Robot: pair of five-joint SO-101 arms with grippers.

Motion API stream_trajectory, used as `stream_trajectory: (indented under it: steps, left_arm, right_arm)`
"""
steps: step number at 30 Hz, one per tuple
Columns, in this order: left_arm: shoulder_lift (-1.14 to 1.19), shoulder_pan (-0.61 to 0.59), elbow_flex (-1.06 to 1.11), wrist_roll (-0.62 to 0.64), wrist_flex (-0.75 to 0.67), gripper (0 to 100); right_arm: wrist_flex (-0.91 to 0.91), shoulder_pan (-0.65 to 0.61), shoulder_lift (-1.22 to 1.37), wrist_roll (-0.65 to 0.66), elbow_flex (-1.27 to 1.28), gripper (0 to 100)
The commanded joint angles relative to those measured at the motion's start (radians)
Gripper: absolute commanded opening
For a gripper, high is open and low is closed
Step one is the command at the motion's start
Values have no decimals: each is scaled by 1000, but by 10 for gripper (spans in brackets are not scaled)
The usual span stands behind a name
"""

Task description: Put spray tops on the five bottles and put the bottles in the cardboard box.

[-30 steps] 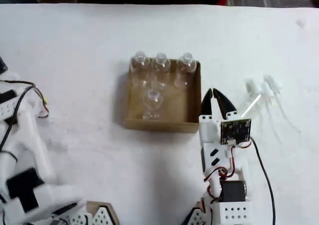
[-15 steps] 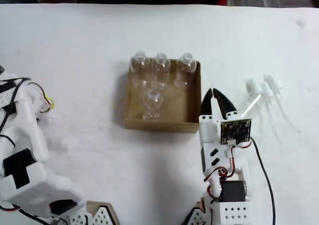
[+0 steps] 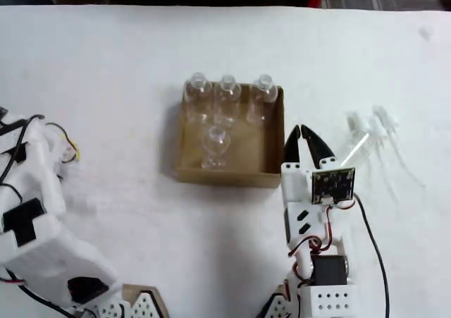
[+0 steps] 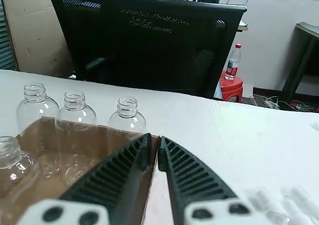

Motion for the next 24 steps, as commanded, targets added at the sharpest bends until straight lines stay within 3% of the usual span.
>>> stream_trajectory:
  steps: [1, 12, 17, 21, 24]
  left_arm:
    - [12, -10, -63, 12, -9, 195]
    - [8, -5, -87, 17, 17, 195]
    - [8, -10, -87, 147, 15, 195]
    - [8, -10, -87, 169, 15, 194]
    - [8, -10, -87, 169, 15, 137]
  right_arm:
    - [4, -4, -7, 12, 8, 22]
    - [4, -4, -7, 12, 8, 22]
    - [4, -4, -7, 12, 8, 22]
    - [4, -4, -7, 12, 8, 22]
    - [4, -4, -7, 12, 8, 22]
